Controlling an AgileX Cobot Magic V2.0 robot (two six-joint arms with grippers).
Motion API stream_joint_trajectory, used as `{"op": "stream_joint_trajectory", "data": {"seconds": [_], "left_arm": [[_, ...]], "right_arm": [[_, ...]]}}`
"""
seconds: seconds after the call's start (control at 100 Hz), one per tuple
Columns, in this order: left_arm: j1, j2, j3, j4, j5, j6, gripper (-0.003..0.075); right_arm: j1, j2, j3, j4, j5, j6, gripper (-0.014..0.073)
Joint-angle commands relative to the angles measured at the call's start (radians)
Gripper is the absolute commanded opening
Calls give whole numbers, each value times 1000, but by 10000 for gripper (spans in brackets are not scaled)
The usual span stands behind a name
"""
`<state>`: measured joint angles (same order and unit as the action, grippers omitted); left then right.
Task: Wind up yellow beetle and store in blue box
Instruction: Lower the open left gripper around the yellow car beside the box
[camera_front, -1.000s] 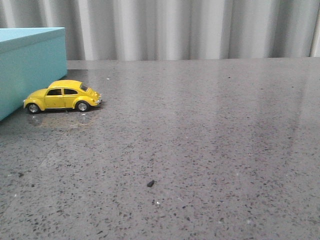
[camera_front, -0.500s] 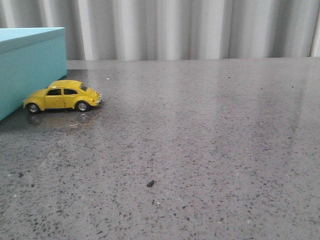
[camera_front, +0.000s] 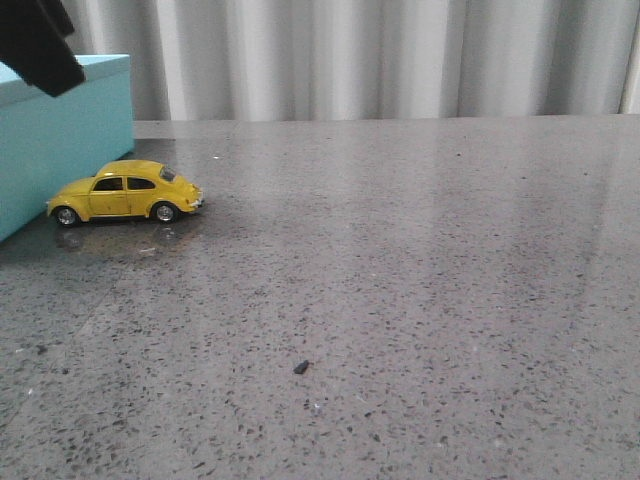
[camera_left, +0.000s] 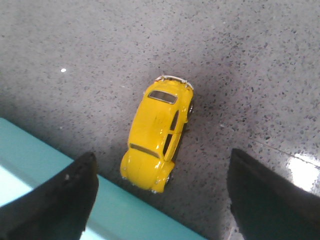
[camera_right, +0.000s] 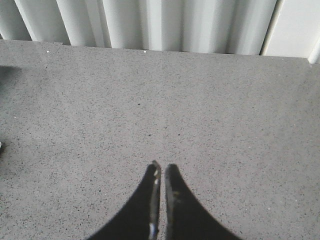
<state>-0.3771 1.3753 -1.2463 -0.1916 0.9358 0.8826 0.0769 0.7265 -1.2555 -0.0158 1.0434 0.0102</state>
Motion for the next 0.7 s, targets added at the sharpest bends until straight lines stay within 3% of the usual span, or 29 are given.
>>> {"op": "stream_joint_trajectory", "data": {"seconds": [0.0, 0.19, 0.69], "left_arm": [[-9, -6, -35, -37, -48, 5, 491], [-9, 47, -35, -37, -53, 135, 491], [-9, 165, -36, -33, -136, 236, 491]], "right_arm": [[2, 0, -18, -1, -66, -2, -41], [2, 0, -18, -1, -66, -2, -41], [2, 0, -18, -1, -66, -2, -41]]}}
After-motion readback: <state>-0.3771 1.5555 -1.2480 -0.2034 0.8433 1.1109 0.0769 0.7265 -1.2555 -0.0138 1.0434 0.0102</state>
